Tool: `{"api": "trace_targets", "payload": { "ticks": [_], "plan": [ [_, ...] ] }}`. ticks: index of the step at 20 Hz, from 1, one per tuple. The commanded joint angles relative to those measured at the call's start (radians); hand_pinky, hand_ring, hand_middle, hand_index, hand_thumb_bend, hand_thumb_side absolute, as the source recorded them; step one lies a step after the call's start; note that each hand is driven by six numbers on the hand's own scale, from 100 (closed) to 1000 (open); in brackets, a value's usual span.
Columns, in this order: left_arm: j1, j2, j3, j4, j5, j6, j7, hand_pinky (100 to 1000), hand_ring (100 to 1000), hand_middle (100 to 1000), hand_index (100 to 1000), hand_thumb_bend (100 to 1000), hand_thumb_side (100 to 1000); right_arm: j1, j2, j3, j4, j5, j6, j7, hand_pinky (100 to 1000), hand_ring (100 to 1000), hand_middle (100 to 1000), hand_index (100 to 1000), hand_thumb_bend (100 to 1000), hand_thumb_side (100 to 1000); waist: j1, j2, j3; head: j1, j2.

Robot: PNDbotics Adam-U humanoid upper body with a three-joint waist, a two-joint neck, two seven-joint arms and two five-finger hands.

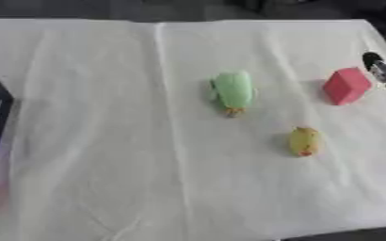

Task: Pick up the objects with one hand, pass them to the other hand, and then place them into the box on the other side of the table.

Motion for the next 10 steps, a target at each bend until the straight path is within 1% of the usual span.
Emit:
{"api": "trace_targets", "payload": {
  "ticks": [1, 3, 5, 8, 10],
  "plan": [
    [-0.007, 0.029, 0.003, -0.017, -0.004, -0.001, -0.001, 903, 817, 733, 809, 675, 497, -0.009, -0.113, -0.015, -0.015, 0.049, 0.074, 0.081, 914, 908, 947, 944, 468, 272, -0.001, -0.022, 0.003, -0.013, -0.014],
    [-0.009, 0.029, 0.001, -0.018, -0.005, 0.000, -0.002, 903, 817, 733, 809, 675, 497, -0.024, -0.144, -0.007, 0.000, 0.112, 0.107, 0.165, 918, 914, 946, 947, 496, 249, -0.003, -0.020, 0.006, -0.020, -0.020],
    [-0.010, 0.029, -0.001, -0.018, -0.005, 0.001, -0.004, 903, 817, 732, 809, 675, 496, -0.052, -0.160, 0.000, 0.033, 0.165, 0.122, 0.248, 924, 920, 946, 946, 524, 208, -0.004, -0.018, 0.009, -0.027, -0.026],
    [-0.013, 0.030, -0.003, -0.018, -0.007, 0.002, -0.008, 903, 818, 732, 809, 675, 496, -0.088, -0.176, 0.014, 0.080, 0.237, 0.114, 0.367, 935, 931, 945, 945, 517, 212, -0.008, -0.014, 0.016, -0.040, -0.033],
    [-0.014, 0.030, -0.004, -0.019, -0.007, 0.002, -0.009, 903, 818, 732, 809, 675, 496, -0.102, -0.177, 0.015, 0.098, 0.278, 0.103, 0.423, 935, 931, 945, 945, 517, 212, -0.009, -0.012, 0.017, -0.043, -0.035]
  ]
}}
